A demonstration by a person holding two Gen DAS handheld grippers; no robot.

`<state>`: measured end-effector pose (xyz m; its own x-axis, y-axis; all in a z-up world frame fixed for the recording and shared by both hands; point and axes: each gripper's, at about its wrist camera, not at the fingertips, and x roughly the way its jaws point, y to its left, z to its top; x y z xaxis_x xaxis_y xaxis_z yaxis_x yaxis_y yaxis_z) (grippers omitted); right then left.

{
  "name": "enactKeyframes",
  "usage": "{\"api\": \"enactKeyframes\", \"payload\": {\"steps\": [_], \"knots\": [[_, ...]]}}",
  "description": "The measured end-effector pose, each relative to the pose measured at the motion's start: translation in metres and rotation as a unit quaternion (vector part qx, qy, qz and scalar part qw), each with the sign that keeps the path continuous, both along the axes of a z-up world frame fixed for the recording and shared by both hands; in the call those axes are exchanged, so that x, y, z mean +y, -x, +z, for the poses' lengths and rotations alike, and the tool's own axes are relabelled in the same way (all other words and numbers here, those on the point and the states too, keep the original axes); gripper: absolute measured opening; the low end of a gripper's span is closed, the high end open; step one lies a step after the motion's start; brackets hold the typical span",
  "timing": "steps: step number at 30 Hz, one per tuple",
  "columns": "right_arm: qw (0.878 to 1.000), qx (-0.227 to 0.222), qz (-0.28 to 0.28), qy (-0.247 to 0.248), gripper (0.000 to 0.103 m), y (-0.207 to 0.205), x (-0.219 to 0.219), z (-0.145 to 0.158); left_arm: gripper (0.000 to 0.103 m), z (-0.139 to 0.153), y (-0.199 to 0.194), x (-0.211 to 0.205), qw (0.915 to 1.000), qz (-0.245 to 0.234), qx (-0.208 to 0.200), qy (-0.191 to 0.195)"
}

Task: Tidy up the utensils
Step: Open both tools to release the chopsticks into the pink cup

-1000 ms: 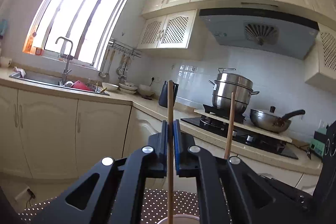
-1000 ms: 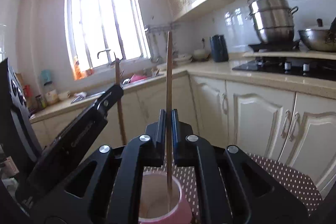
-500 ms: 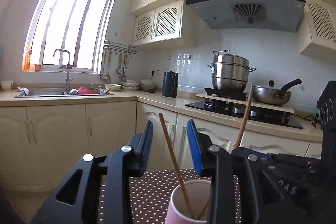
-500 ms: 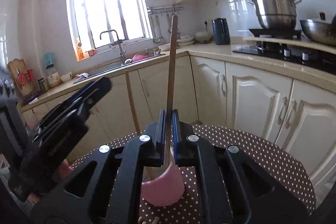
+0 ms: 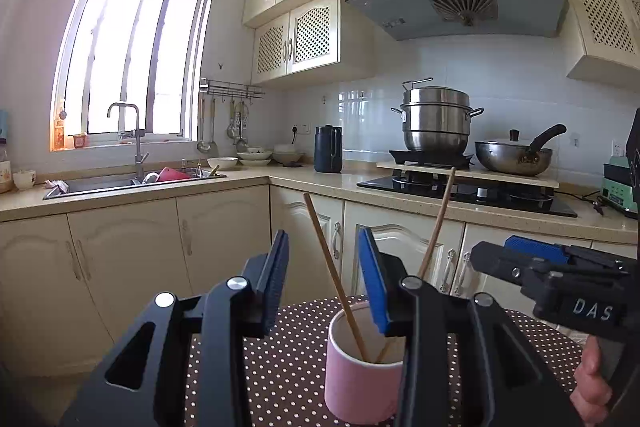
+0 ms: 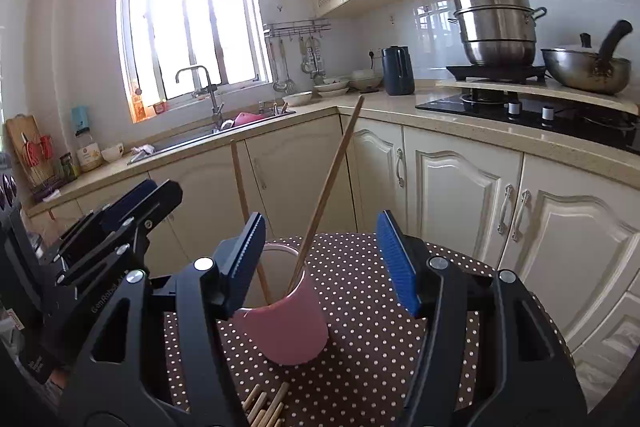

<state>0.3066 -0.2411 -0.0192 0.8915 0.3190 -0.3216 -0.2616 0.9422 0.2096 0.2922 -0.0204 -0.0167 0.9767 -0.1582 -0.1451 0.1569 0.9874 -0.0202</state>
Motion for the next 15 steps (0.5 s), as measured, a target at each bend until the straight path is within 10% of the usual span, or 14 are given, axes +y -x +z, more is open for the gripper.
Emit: {"api": "enactKeyframes", "payload": {"steps": [8,15], "knots": [[1.0,-0.007,0.002,0.006,0.058,0.036,-0.004,0.008,0.036,0.006,0.029,0.008,0.9999,0.003,0.015,0.005],[1.0,-0.021,0.004,0.015,0.086,0.076,-0.002,0.014,0.036,0.006,0.055,0.013,0.9989,0.0,0.047,0.0]]}}
